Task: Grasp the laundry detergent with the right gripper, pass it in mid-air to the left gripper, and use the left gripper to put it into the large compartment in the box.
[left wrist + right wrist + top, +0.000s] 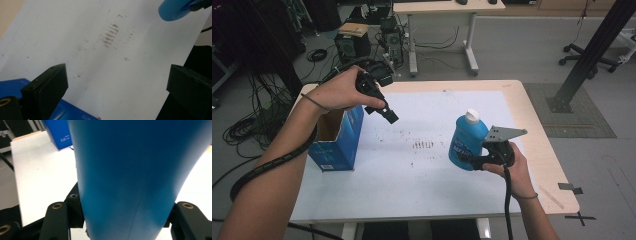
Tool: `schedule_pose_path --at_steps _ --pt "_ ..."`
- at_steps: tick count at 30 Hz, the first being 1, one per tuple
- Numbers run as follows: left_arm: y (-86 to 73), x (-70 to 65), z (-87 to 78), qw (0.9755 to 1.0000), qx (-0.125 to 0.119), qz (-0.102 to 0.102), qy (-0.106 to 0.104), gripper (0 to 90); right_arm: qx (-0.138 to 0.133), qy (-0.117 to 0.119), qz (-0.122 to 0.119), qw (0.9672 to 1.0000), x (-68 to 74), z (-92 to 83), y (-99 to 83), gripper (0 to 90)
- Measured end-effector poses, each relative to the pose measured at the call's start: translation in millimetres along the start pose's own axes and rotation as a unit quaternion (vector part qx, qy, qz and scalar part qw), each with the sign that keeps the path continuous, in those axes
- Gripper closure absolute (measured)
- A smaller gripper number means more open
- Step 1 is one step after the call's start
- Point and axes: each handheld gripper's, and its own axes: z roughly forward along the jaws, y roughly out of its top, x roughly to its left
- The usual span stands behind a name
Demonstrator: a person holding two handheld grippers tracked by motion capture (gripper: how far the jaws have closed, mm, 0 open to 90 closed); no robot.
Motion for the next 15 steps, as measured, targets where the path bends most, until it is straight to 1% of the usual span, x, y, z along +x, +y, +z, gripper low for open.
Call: schedule_pose_path --at_steps 1,2,3,4,5,6,7,8,9,10,11,12,13,14,15 --pt "0.8 -3.3 -2.2 1.0000 -0.001 0.005 0.001 3.8 0.000 0.000 0.000 1.0000 0.0 0.0 0.0 41.9" --pt "0.8 -3.3 -2.2 1.0000 -0.001 0.005 0.001 3.8 0.000 0.000 0.000 1.0000 0.0 0.0 0.0 41.9" --pt "1.7 -5.9 -4.6 0.9999 -0.001 0.012 0.001 3.8 0.003 0.014 -0.002 0.9999 -1.7 -1.9 5.1 41.9" --pt "1.7 -5.9 -4.6 0.9999 -0.001 0.012 0.001 3.8 0.003 0.014 -0.002 0.9999 -1.7 -1.9 5.1 41.9" --pt "3.2 -10.9 -7.9 0.9998 -0.002 0.021 0.000 3.8 0.008 0.025 -0.008 0.9996 -2.6 -3.1 10.7 41.9" --pt "3.2 -10.9 -7.9 0.9998 -0.002 0.021 0.000 3.8 0.008 0.025 -0.008 0.9996 -2.6 -3.1 10.7 41.9" --pt "3.2 -10.9 -7.9 0.9998 -0.002 0.021 0.000 3.8 0.016 0.042 -0.023 0.9987 -3.3 -3.4 18.8 41.9" --pt "4.3 -15.5 -10.1 0.9995 -0.001 0.031 -0.001 3.8 0.016 0.042 -0.023 0.9987 -3.3 -3.4 18.8 42.0" --pt "4.3 -15.5 -10.1 0.9995 -0.001 0.031 -0.001 3.8 0.016 0.042 -0.023 0.9987 -3.3 -3.4 18.8 42.0" --pt "4.3 -15.5 -10.1 0.9995 -0.001 0.031 -0.001 3.8 0.021 0.053 -0.034 0.9978 -3.1 -3.0 25.6 42.0" --pt "5.2 -19.3 -11.7 0.9993 0.000 0.038 0.000 3.8 0.021 0.053 -0.034 0.9978 -3.1 -3.0 25.6 42.0" --pt "5.2 -19.3 -11.7 0.9993 0.000 0.038 0.000 3.8 0.021 0.053 -0.034 0.9978 -3.1 -3.0 25.6 42.0" --pt "5.5 -20.7 -12.4 0.9992 0.001 0.041 0.001 3.8 0.023 0.064 -0.044 0.9968 -2.8 -2.9 30.7 42.0" --pt "6.2 -25.2 -14.4 0.9988 -0.001 0.049 0.000 3.8 0.023 0.067 -0.048 0.9964 -2.6 -2.8 32.6 42.0" --pt "6.2 -25.2 -14.4 0.9988 -0.001 0.049 0.000 3.8 0.023 0.067 -0.048 0.9964 -2.6 -2.8 32.6 42.0"
